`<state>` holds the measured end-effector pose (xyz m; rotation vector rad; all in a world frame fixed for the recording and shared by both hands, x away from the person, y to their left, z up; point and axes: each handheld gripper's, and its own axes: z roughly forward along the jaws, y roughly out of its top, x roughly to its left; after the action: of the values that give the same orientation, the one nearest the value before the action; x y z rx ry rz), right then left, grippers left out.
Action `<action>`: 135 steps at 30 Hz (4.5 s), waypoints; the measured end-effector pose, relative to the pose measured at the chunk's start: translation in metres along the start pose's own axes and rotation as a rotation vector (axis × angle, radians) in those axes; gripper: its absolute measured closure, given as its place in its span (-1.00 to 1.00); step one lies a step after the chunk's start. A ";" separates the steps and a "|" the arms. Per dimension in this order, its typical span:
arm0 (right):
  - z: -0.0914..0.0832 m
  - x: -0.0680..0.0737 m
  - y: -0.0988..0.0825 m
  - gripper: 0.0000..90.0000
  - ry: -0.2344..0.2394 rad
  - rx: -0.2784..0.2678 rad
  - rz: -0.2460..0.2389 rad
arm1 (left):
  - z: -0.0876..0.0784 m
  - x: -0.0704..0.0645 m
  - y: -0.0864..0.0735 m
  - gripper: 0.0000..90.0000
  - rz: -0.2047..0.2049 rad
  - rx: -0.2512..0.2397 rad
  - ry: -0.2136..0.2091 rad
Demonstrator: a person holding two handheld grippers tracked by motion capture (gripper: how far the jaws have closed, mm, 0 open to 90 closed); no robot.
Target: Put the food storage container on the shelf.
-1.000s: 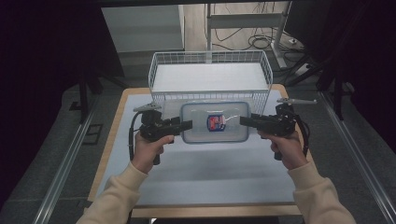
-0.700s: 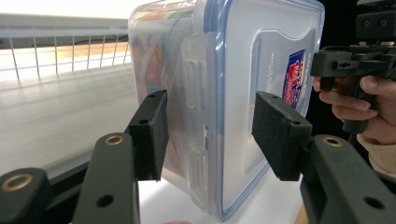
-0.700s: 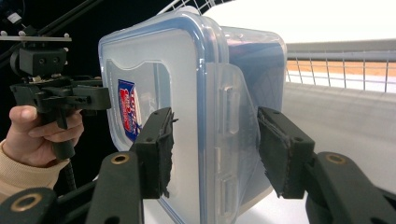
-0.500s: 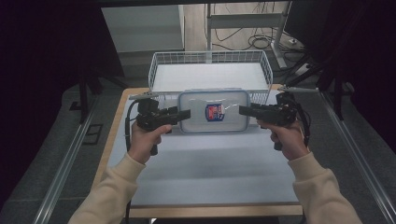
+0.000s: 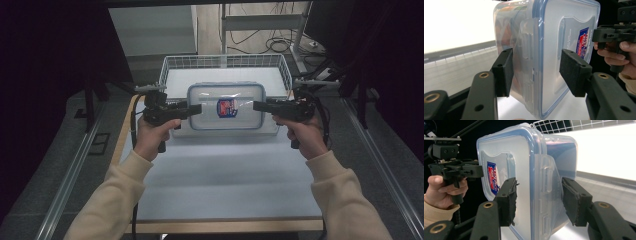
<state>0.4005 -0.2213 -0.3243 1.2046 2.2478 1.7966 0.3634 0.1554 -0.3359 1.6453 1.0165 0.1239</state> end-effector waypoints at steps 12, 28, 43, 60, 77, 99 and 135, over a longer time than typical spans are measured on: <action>0.005 -0.009 0.016 0.06 0.010 -0.001 0.032 | 0.005 0.008 0.021 0.04 -0.007 0.014 -0.007; 0.016 -0.023 0.050 0.06 0.001 -0.015 0.056 | 0.017 0.025 0.059 0.04 -0.009 -0.012 -0.014; 0.035 -0.046 0.075 0.09 -0.014 -0.014 0.143 | 0.039 0.055 0.083 0.02 -0.075 0.010 -0.017; 0.060 -0.072 0.086 0.06 -0.042 0.016 0.256 | 0.064 0.083 0.086 -0.07 -0.247 -0.023 0.007; 0.076 -0.076 0.081 -0.14 -0.169 -0.028 0.313 | 0.078 0.102 0.081 -0.17 -0.322 -0.048 0.003; 0.014 -0.034 0.057 -0.51 -0.161 -0.056 0.084 | 0.018 0.051 0.056 -0.33 -0.090 -0.105 0.029; -0.016 -0.025 -0.188 -0.53 -0.116 0.172 -0.147 | 0.024 0.006 -0.174 -0.37 0.076 0.192 0.028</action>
<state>0.3087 -0.2563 -0.4870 1.1025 2.3946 1.4701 0.2861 0.1386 -0.4929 1.8621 1.0125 0.1025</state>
